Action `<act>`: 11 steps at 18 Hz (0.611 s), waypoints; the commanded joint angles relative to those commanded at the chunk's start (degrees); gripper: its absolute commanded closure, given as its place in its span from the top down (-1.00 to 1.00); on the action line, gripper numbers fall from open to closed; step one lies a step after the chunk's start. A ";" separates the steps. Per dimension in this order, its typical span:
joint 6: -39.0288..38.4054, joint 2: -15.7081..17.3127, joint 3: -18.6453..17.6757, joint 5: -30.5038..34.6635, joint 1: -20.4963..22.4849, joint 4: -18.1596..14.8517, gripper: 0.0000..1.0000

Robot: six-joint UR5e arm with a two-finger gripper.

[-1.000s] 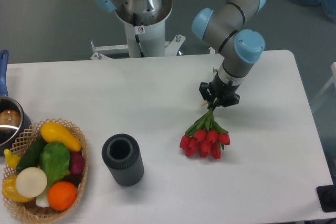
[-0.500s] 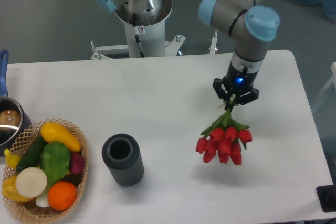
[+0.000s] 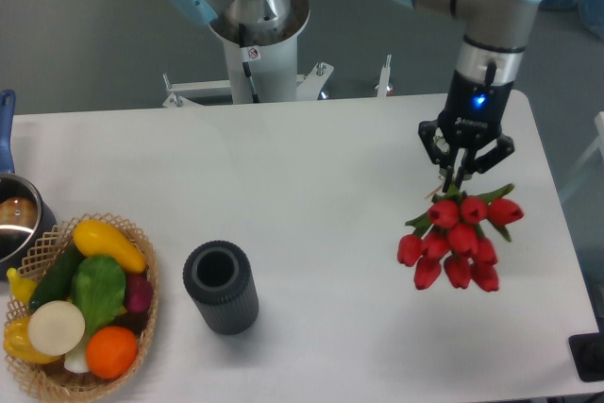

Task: Pick up the flowers from the table
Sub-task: 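Lift the held tulip bundle up off the table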

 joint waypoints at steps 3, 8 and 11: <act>0.00 0.26 0.26 0.00 0.00 0.00 -0.65; 0.00 0.70 0.26 -0.35 0.44 0.00 -0.65; 0.00 1.23 0.18 -2.89 1.49 -0.09 -0.65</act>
